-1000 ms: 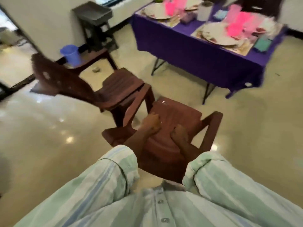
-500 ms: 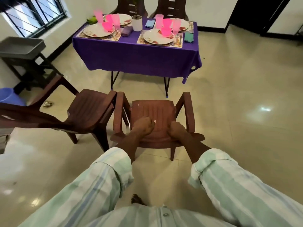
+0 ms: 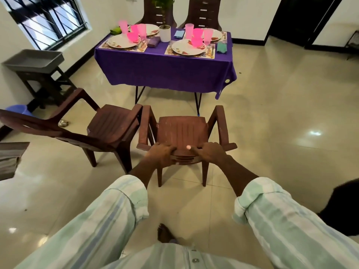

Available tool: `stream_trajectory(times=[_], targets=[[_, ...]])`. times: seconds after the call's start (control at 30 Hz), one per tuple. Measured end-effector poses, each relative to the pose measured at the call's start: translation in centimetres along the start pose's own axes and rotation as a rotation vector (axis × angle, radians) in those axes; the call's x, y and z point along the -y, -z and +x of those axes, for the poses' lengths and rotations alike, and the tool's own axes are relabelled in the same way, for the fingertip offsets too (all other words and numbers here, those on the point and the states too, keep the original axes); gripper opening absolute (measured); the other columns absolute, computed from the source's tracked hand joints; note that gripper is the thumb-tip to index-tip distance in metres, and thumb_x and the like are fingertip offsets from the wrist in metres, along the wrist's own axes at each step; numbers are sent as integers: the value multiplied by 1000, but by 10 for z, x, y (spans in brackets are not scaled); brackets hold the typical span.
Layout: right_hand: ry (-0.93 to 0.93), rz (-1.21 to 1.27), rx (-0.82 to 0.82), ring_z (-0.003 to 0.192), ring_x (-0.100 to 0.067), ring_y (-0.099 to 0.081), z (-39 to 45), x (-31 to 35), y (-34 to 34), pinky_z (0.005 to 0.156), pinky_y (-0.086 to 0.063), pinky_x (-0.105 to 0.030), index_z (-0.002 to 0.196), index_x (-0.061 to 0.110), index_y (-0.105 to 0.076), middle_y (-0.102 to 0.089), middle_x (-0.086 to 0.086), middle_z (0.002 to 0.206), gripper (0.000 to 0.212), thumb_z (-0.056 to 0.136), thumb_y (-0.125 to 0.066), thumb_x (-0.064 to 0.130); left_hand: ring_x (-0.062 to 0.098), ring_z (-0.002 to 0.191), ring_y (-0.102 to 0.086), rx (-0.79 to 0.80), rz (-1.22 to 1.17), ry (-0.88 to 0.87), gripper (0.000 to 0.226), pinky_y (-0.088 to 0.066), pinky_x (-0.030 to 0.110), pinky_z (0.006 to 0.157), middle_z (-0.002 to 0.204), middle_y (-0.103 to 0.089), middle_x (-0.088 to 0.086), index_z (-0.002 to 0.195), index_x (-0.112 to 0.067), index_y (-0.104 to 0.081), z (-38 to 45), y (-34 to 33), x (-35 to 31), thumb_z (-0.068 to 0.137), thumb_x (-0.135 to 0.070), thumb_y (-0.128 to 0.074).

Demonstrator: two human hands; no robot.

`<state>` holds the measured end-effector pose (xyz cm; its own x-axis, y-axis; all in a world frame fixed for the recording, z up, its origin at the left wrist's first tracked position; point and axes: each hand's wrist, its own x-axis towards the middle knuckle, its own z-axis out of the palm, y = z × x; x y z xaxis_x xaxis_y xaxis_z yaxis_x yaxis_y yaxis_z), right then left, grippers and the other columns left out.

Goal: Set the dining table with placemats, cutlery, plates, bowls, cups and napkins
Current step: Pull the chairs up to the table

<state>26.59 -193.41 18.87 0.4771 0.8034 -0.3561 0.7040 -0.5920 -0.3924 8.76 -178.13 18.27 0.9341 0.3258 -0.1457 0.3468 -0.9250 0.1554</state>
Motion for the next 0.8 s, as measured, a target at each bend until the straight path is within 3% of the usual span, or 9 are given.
stream_trajectory(times=[0.1,0.2,0.3,0.5,0.63,0.8], targets=[[63,-104,83,89,-18,-60,-7,-2,7,80,-49,-32,116,25,-61,-65,3,105,89,65,-38,94,23,100,-64,-36,66,66,24,-49,39,92,108,-67,1,109,-23,-61,5,-3,-2,89,-37,-60],[120,-343,16,94,-24,-63,-10,-4,5,84,-49,-34,114,19,-60,-67,-2,108,45,85,-61,54,22,89,-67,-15,85,118,15,-56,37,83,98,-69,1,103,-21,-64,12,-6,-1,92,-28,-57],[118,-466,-174,94,-28,-67,-9,-4,-5,87,-49,-35,106,13,-63,-70,-7,103,20,92,-58,26,23,87,-68,-7,107,108,16,-57,37,83,96,-68,3,104,-19,-65,17,-8,2,94,-26,-55],[185,-404,-318,84,-30,-68,27,6,-9,83,-50,-34,104,13,-65,-71,-7,93,24,96,-51,30,19,89,-67,-5,117,72,18,-56,36,84,96,-68,0,108,-23,-62,42,2,45,94,-32,-55],[145,-449,-323,84,-29,-68,69,26,-6,80,-50,-34,106,16,-64,-71,-5,95,25,98,-44,29,18,83,-68,-10,130,72,16,-58,37,80,93,-70,-2,105,-27,-65,73,10,83,92,-31,-56],[92,-378,-312,91,-29,-67,131,20,13,86,-51,-35,117,17,-60,-69,-6,103,30,98,-49,37,22,83,-68,-19,135,-8,17,-56,39,79,96,-70,1,103,-24,-65,129,28,117,93,-28,-51]])
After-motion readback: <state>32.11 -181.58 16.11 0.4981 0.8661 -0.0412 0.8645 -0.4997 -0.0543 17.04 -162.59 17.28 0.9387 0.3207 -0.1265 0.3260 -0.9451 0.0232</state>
